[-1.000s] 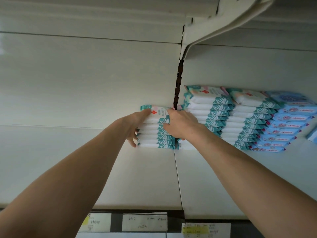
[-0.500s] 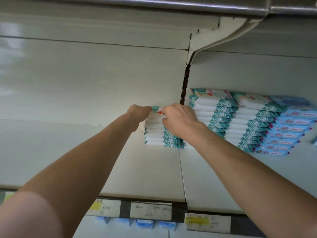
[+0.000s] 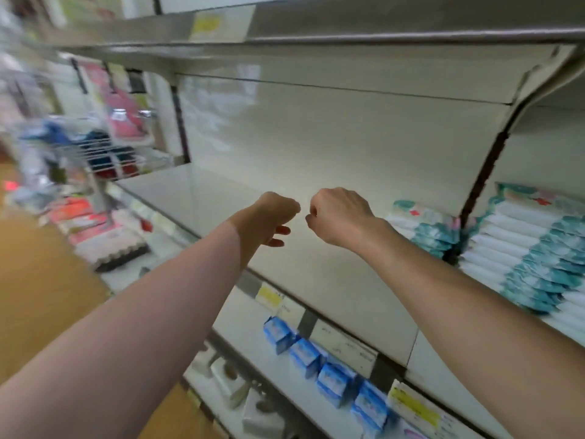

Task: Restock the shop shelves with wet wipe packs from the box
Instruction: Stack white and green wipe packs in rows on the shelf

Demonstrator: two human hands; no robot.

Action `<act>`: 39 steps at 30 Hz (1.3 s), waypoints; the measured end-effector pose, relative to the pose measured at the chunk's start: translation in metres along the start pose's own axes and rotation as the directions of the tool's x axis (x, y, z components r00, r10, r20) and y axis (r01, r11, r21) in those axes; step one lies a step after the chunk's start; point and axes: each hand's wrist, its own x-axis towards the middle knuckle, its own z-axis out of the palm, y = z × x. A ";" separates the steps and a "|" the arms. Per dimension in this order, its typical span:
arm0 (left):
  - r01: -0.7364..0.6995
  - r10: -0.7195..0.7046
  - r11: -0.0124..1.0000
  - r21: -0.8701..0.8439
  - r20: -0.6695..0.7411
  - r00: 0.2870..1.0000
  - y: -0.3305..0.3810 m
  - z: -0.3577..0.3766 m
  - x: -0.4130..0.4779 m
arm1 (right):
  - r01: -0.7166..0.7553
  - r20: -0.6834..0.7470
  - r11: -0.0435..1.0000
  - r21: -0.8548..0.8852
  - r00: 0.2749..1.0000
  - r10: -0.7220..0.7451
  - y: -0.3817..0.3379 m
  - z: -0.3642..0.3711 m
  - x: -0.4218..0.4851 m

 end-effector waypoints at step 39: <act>0.319 -0.894 0.444 -0.837 -0.388 0.226 -0.523 -0.230 -0.587 | 0.924 0.483 0.215 0.316 0.038 -0.875 -0.510 0.155 -0.493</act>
